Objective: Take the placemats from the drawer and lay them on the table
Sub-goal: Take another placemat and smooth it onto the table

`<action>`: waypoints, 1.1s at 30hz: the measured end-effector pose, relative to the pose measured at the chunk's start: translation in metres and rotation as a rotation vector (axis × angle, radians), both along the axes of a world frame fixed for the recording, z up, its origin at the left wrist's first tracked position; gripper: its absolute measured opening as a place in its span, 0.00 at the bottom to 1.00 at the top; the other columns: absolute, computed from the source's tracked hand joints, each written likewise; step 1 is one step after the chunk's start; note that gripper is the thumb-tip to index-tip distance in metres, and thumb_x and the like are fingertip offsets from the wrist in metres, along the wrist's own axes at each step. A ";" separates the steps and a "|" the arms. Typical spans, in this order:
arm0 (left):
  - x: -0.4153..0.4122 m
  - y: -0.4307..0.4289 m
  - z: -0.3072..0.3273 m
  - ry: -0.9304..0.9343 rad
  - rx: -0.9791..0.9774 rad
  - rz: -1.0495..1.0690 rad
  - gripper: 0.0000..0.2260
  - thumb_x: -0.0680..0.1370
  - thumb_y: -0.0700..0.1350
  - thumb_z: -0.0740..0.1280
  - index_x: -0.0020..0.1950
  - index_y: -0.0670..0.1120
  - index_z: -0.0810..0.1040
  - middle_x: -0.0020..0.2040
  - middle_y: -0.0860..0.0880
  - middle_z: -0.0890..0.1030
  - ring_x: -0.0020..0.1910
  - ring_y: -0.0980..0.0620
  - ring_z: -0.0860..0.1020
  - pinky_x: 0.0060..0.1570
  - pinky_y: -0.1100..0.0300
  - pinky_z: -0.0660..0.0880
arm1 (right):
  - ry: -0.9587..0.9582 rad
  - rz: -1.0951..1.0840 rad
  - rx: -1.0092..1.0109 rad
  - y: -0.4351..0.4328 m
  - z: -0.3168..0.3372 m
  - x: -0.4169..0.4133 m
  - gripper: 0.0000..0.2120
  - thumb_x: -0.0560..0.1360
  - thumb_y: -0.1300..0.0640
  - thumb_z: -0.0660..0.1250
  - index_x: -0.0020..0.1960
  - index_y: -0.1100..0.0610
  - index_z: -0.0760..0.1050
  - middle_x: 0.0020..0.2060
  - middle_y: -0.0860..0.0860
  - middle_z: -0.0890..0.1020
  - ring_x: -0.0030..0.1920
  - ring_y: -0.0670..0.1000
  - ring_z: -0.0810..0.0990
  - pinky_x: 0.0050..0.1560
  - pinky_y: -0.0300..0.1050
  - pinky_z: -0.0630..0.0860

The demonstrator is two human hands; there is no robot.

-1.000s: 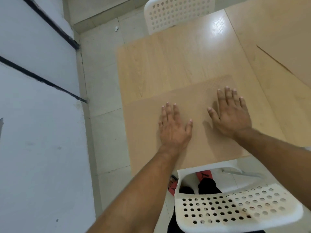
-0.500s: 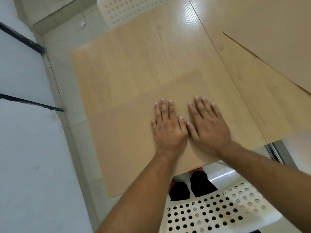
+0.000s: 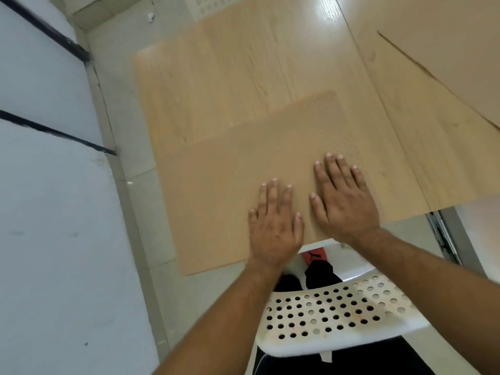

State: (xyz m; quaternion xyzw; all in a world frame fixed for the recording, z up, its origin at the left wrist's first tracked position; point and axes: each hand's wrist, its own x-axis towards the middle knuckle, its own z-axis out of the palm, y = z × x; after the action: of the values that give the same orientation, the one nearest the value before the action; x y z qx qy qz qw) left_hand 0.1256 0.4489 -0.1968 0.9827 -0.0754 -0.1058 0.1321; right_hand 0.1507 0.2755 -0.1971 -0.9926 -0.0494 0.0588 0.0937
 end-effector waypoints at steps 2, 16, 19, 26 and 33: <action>-0.014 0.026 0.001 0.034 0.060 0.107 0.30 0.80 0.61 0.54 0.81 0.55 0.53 0.83 0.48 0.50 0.81 0.47 0.48 0.71 0.39 0.60 | -0.018 -0.006 0.016 0.001 0.000 0.000 0.32 0.81 0.44 0.50 0.81 0.59 0.56 0.80 0.59 0.57 0.80 0.58 0.54 0.79 0.57 0.49; 0.005 0.129 0.007 0.047 0.058 0.351 0.32 0.79 0.66 0.52 0.81 0.59 0.47 0.83 0.49 0.45 0.81 0.47 0.43 0.73 0.36 0.55 | 0.017 -0.073 0.054 0.023 0.008 0.000 0.33 0.81 0.42 0.47 0.81 0.59 0.55 0.80 0.60 0.56 0.80 0.59 0.52 0.79 0.57 0.46; 0.005 0.129 0.006 0.023 0.060 0.360 0.32 0.79 0.65 0.54 0.81 0.58 0.49 0.83 0.48 0.48 0.81 0.47 0.45 0.72 0.36 0.58 | 0.001 -0.007 0.119 0.071 0.019 0.017 0.34 0.81 0.41 0.47 0.81 0.58 0.53 0.80 0.61 0.55 0.80 0.60 0.52 0.78 0.56 0.46; 0.008 0.133 0.001 -0.013 0.068 0.349 0.31 0.79 0.64 0.53 0.81 0.57 0.53 0.82 0.47 0.51 0.81 0.46 0.47 0.71 0.40 0.59 | 0.095 0.148 0.111 0.175 0.011 0.086 0.32 0.81 0.40 0.48 0.82 0.50 0.48 0.81 0.59 0.50 0.81 0.59 0.47 0.78 0.57 0.43; 0.055 0.144 0.005 -0.119 -0.005 0.377 0.28 0.78 0.53 0.59 0.77 0.50 0.62 0.80 0.43 0.59 0.78 0.43 0.58 0.75 0.46 0.60 | 0.061 0.141 0.024 0.177 0.003 0.086 0.32 0.81 0.39 0.47 0.82 0.50 0.50 0.81 0.59 0.50 0.81 0.59 0.47 0.79 0.57 0.42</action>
State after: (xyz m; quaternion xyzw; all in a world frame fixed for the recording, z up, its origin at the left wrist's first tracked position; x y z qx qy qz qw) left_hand 0.1803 0.5930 -0.1916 0.9836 0.1021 -0.0210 0.1474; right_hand 0.2370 0.4527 -0.1943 -0.9832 -0.1171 0.0949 0.1025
